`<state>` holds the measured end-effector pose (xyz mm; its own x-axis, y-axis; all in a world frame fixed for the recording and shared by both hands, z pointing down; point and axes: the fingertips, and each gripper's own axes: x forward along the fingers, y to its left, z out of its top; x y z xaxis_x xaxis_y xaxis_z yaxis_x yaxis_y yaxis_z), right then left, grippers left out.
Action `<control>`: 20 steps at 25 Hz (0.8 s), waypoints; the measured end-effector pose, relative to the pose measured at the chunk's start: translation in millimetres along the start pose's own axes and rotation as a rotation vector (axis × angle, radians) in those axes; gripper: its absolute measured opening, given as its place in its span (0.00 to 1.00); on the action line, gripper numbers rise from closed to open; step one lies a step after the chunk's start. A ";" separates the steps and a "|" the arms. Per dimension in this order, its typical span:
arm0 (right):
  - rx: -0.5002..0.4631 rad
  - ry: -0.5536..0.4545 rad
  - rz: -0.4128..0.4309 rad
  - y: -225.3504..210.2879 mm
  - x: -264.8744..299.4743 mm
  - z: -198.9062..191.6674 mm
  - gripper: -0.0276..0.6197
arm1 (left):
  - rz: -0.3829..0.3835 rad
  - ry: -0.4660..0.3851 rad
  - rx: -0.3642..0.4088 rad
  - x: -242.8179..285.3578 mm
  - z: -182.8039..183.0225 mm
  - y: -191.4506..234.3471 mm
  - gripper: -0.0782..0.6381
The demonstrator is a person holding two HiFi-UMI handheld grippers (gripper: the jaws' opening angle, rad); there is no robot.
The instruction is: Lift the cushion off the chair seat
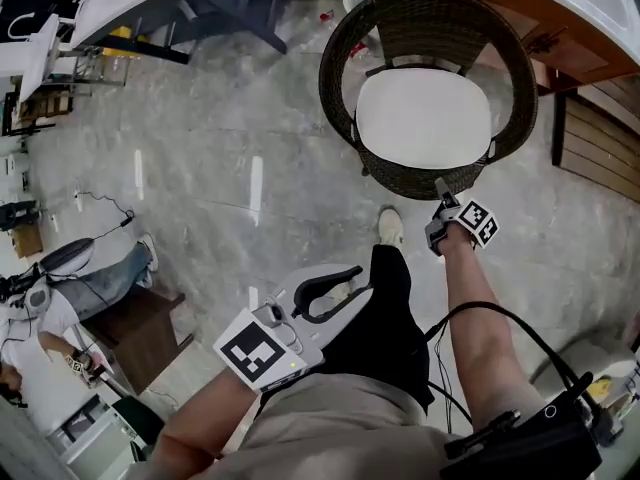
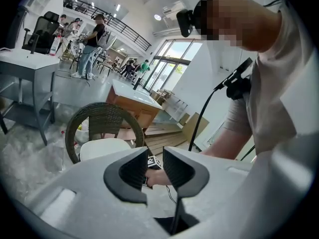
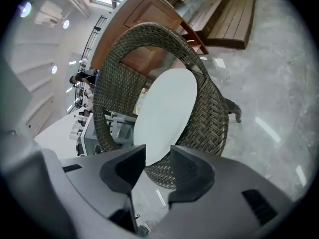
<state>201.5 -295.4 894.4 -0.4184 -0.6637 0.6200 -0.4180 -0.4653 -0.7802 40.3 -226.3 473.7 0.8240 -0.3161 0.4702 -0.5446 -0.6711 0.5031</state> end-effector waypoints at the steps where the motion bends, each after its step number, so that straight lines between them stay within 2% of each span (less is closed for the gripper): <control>1: 0.016 -0.002 -0.008 -7.9 11.9 2.6 0.27 | 0.001 0.006 -0.010 7.2 -0.2 5.3 0.22; 4: 0.079 -0.009 -0.025 -25.0 43.5 8.3 0.31 | 0.000 0.020 -0.027 26.5 -3.7 20.2 0.22; 11: 0.246 -0.066 -0.073 -44.6 79.2 15.5 0.33 | 0.002 0.032 -0.082 44.8 -10.0 43.3 0.22; 14: 0.285 -0.093 -0.065 -45.1 87.7 19.7 0.25 | 0.014 0.034 -0.091 46.2 -11.1 53.1 0.22; 20: 0.281 -0.096 -0.069 -45.1 93.5 23.0 0.18 | 0.031 0.012 -0.090 43.3 -8.8 63.7 0.22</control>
<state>199.8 -350.0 985.7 -0.3134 -0.6709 0.6720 -0.1981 -0.6459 -0.7373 39.9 -276.9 532.5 0.8046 -0.3273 0.4955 -0.5824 -0.5977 0.5510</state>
